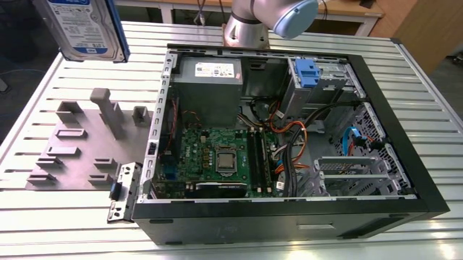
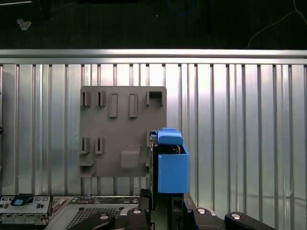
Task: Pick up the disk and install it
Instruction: 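Pick up the disk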
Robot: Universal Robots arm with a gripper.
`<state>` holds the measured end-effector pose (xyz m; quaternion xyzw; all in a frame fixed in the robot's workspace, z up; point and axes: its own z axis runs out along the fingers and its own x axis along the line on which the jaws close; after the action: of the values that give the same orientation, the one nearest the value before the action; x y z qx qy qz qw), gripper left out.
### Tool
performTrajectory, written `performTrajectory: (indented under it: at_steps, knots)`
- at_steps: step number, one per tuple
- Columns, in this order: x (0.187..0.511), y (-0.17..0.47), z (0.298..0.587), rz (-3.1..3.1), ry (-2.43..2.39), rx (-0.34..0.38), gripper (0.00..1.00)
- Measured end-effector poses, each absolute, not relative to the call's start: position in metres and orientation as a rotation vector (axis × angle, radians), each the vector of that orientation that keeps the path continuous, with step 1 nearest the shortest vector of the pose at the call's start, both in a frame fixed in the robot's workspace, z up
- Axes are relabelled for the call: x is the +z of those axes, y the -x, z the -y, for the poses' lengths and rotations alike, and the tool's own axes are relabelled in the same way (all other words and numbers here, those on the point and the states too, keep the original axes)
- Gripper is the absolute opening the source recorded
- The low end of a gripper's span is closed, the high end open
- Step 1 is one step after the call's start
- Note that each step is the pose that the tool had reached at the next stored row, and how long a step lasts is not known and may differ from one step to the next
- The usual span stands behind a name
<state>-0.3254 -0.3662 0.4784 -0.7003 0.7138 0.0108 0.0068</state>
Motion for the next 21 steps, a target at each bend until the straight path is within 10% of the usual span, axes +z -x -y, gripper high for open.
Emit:
performTrajectory:
  at_steps: [21]
  knots:
    - [0.477,0.268,0.366,-2.234,2.189,0.034,0.35]
